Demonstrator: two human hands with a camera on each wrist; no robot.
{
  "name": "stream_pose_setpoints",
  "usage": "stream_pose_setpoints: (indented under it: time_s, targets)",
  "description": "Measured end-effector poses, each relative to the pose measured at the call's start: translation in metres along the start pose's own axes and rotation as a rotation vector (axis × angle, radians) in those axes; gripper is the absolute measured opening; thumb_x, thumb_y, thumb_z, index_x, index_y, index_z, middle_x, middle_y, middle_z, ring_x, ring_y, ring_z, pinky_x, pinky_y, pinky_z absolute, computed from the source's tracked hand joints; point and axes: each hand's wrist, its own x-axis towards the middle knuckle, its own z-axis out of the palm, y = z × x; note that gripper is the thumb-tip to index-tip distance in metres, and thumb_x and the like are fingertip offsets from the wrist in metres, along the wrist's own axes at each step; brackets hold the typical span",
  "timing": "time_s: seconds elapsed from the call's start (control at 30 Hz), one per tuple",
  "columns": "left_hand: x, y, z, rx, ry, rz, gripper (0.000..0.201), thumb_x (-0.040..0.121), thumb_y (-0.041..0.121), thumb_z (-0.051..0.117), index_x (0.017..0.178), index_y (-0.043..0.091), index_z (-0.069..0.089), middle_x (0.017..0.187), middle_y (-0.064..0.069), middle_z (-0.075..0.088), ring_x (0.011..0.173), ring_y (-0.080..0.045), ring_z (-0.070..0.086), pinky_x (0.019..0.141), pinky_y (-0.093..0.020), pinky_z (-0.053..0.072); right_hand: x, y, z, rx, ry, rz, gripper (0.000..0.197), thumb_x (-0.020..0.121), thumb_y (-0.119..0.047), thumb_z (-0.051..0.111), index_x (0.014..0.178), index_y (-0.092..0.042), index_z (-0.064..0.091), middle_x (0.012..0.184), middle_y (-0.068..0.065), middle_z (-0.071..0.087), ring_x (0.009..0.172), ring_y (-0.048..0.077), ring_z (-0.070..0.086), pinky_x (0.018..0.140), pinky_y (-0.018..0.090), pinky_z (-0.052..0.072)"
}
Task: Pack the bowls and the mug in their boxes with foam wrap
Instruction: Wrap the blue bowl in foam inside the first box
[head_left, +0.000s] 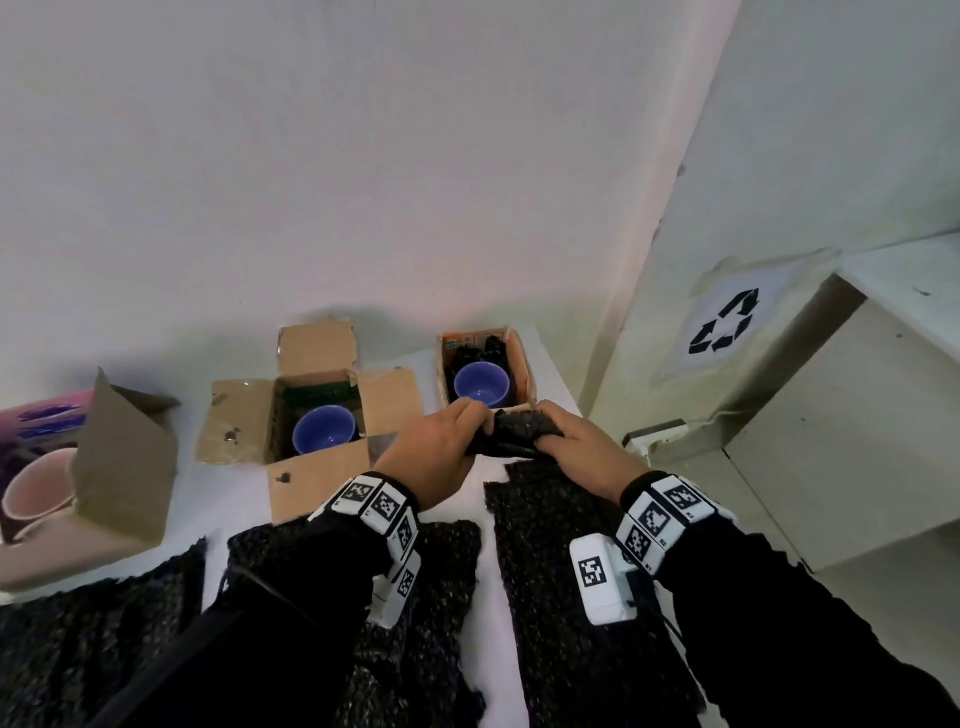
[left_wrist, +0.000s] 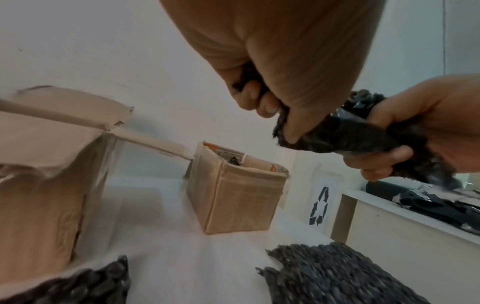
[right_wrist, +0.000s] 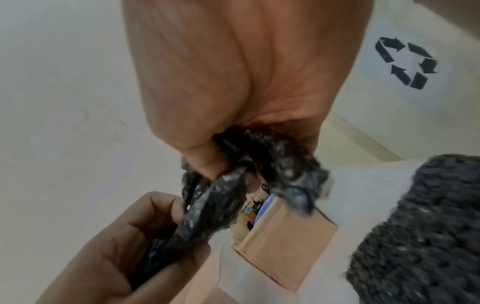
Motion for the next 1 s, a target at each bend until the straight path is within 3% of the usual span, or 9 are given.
stream_pose_setpoints:
  time_s: [0.07, 0.13, 0.23, 0.3, 0.4, 0.57, 0.73, 0.83, 1.0]
  targets:
    - [0.009, -0.012, -0.001, 0.034, 0.017, -0.015, 0.029, 0.078, 0.009, 0.062, 0.101, 0.021, 0.048, 0.099, -0.002, 0.052, 0.068, -0.027, 0.055, 0.054, -0.035, 0.042, 0.014, -0.001, 0.000, 0.043, -0.029, 0.013, 0.026, 0.081, -0.046, 0.055, 0.107, -0.046, 0.059, 0.115, -0.007, 0.066, 0.111, 0.015, 0.058, 0.098, 0.035, 0.042]
    - [0.020, -0.022, -0.003, 0.013, 0.066, -0.018, 0.029, 0.078, 0.006, 0.063, 0.100, 0.020, 0.051, 0.099, -0.004, 0.052, 0.068, -0.028, 0.055, 0.054, -0.035, 0.045, 0.029, -0.002, -0.004, -0.032, -0.029, -0.057, 0.032, 0.080, -0.054, 0.049, 0.108, -0.044, 0.062, 0.118, -0.005, 0.066, 0.114, 0.016, 0.058, 0.104, 0.040, 0.040]
    - [0.038, -0.035, -0.002, -0.021, 0.146, -0.057, 0.027, 0.075, 0.001, 0.066, 0.100, 0.013, 0.063, 0.110, -0.007, 0.055, 0.075, -0.029, 0.059, 0.060, -0.031, 0.046, 0.062, -0.004, -0.018, -0.376, 0.021, -0.064, 0.034, 0.088, -0.036, 0.035, 0.112, -0.030, 0.059, 0.117, 0.002, 0.057, 0.114, 0.027, 0.047, 0.095, 0.040, 0.036]
    - [0.049, -0.039, 0.005, -0.039, 0.176, -0.073, 0.027, 0.077, 0.004, 0.068, 0.102, 0.010, 0.067, 0.113, -0.008, 0.054, 0.080, -0.027, 0.061, 0.063, -0.031, 0.051, 0.082, -0.007, -0.031, -0.724, 0.154, -0.048, 0.033, 0.091, -0.026, 0.042, 0.118, -0.029, 0.060, 0.121, -0.001, 0.049, 0.114, 0.029, 0.036, 0.086, 0.035, 0.027]
    - [0.061, -0.037, 0.023, -0.082, 0.165, -0.104, 0.031, 0.078, 0.007, 0.070, 0.109, 0.010, 0.068, 0.115, -0.008, 0.055, 0.086, -0.027, 0.062, 0.071, -0.036, 0.055, 0.109, -0.003, -0.039, -0.729, 0.339, -0.214, 0.033, 0.085, -0.004, 0.055, 0.102, -0.028, 0.071, 0.112, 0.002, 0.046, 0.100, 0.027, 0.042, 0.082, 0.037, 0.040]
    - [0.070, -0.038, 0.052, -0.102, 0.044, -0.156, 0.037, 0.080, 0.005, 0.062, 0.116, 0.012, 0.066, 0.120, -0.005, 0.058, 0.095, -0.029, 0.063, 0.080, -0.040, 0.055, 0.136, 0.001, -0.035, -0.751, 0.149, -0.307, 0.022, 0.084, -0.002, 0.060, 0.094, -0.018, 0.072, 0.105, 0.006, 0.052, 0.087, 0.026, 0.056, 0.075, 0.035, 0.048]
    - [0.064, -0.039, 0.068, -0.025, 0.055, -0.093, 0.037, 0.093, 0.046, 0.046, 0.107, 0.020, 0.069, 0.103, 0.003, 0.064, 0.091, -0.020, 0.057, 0.074, -0.035, 0.049, 0.140, 0.010, -0.030, -0.959, -0.044, -0.352, 0.031, 0.073, -0.023, 0.043, 0.089, -0.016, 0.069, 0.102, 0.002, 0.060, 0.089, 0.026, 0.058, 0.076, 0.037, 0.046]
    - [0.065, -0.039, 0.073, 0.163, 0.094, -0.113, 0.048, 0.097, 0.052, 0.031, 0.095, 0.025, 0.071, 0.094, 0.006, 0.062, 0.090, -0.022, 0.050, 0.072, -0.037, 0.042, 0.139, 0.016, -0.033, -1.099, -0.043, -0.408, 0.041, 0.065, -0.034, 0.035, 0.091, -0.020, 0.064, 0.090, -0.005, 0.066, 0.105, 0.024, 0.054, 0.092, 0.043, 0.035]
    - [0.067, -0.038, 0.080, 0.186, 0.128, -0.199, 0.041, 0.096, 0.040, 0.032, 0.087, 0.025, 0.070, 0.093, 0.002, 0.057, 0.088, -0.022, 0.048, 0.072, -0.036, 0.041, 0.143, 0.026, -0.034, -1.143, 0.007, -0.404, 0.032, 0.079, -0.037, 0.035, 0.092, -0.023, 0.061, 0.085, -0.008, 0.067, 0.123, 0.022, 0.043, 0.096, 0.047, 0.024]
